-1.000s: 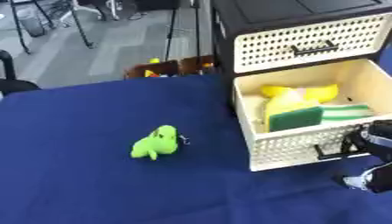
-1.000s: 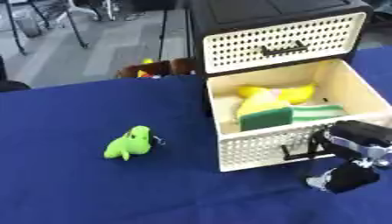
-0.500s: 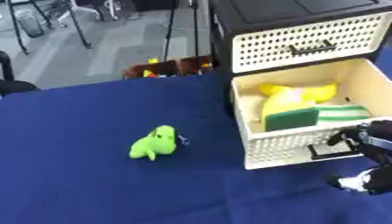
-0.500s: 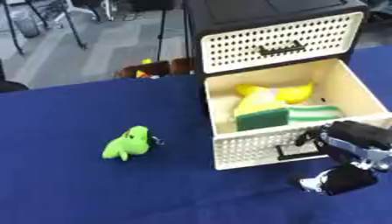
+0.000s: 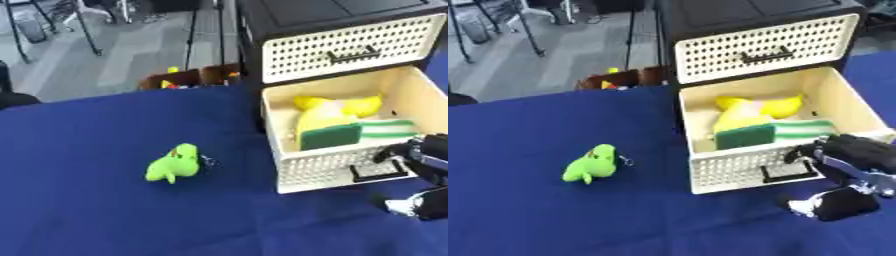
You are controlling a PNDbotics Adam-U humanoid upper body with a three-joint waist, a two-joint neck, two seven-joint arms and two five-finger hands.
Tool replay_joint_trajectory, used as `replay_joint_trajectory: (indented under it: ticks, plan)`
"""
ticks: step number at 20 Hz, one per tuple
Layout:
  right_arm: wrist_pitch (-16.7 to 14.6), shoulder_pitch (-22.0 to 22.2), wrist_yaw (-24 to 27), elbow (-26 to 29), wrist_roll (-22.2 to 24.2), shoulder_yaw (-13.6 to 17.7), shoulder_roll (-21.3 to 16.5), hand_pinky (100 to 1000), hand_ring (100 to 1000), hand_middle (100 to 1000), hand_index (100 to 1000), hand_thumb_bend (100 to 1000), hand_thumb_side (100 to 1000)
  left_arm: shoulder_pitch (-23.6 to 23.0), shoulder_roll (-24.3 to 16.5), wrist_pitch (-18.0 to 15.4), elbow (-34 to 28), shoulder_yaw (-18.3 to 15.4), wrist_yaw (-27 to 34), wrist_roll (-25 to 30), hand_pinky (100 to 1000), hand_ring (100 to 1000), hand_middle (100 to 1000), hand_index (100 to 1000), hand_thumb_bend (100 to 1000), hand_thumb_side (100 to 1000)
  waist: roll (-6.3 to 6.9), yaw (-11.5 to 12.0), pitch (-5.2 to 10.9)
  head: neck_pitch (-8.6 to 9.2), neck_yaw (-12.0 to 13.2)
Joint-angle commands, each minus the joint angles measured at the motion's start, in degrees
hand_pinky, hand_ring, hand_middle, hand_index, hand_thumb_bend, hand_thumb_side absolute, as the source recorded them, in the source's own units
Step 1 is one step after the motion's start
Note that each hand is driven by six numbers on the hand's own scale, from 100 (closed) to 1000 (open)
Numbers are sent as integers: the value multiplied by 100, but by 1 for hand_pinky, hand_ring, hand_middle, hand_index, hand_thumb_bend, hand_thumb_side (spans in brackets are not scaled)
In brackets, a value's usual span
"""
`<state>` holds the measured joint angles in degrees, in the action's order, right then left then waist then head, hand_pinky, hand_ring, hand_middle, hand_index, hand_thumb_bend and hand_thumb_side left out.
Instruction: Pick up objects from table and place into drawer.
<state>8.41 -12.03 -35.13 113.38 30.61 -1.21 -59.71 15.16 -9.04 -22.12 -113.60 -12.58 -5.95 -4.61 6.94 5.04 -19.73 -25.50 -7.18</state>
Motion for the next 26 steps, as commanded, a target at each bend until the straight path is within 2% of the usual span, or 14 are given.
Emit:
replay_joint_trajectory:
  ticks: [1, 5, 12, 17, 22, 26]
  plan:
    - [-44, -17, -100, 121, -124, 193, -103, 100, 271, 189, 865, 459, 734, 15, -63, 12, -99, -65, 30, 8, 539, 753, 736, 866, 113, 968, -29, -15, 107, 61, 6]
    - [-160, -27, -33, 121, -343, 370, -92, 100, 260, 184, 856, 477, 769, 14, -84, 10, -99, -76, 24, -11, 540, 754, 737, 866, 115, 967, -33, -32, 119, 36, 43]
    - [-476, -224, 374, 121, -848, 764, -155, 100, 235, 171, 831, 509, 851, -9, -112, 16, -99, -78, 8, -26, 540, 754, 737, 866, 112, 968, -33, -65, 142, -15, 101]
    - [-581, -304, 615, 121, -1181, 972, -195, 100, 226, 167, 813, 521, 871, -21, -108, 26, -99, -77, 2, -23, 540, 755, 738, 866, 112, 969, -37, -85, 139, -39, 148]
    - [-639, -593, 1008, 121, -1592, 1337, -140, 100, 214, 164, 806, 564, 934, -25, -121, 22, -99, -81, -2, -37, 541, 756, 740, 866, 113, 967, -21, -101, 151, -72, 234]
    - [-639, -959, 1334, 121, -1919, 1713, -27, 100, 229, 180, 810, 534, 1000, -32, -131, 22, -99, -81, -8, -49, 540, 756, 741, 866, 112, 967, -1, -127, 164, -115, 356]
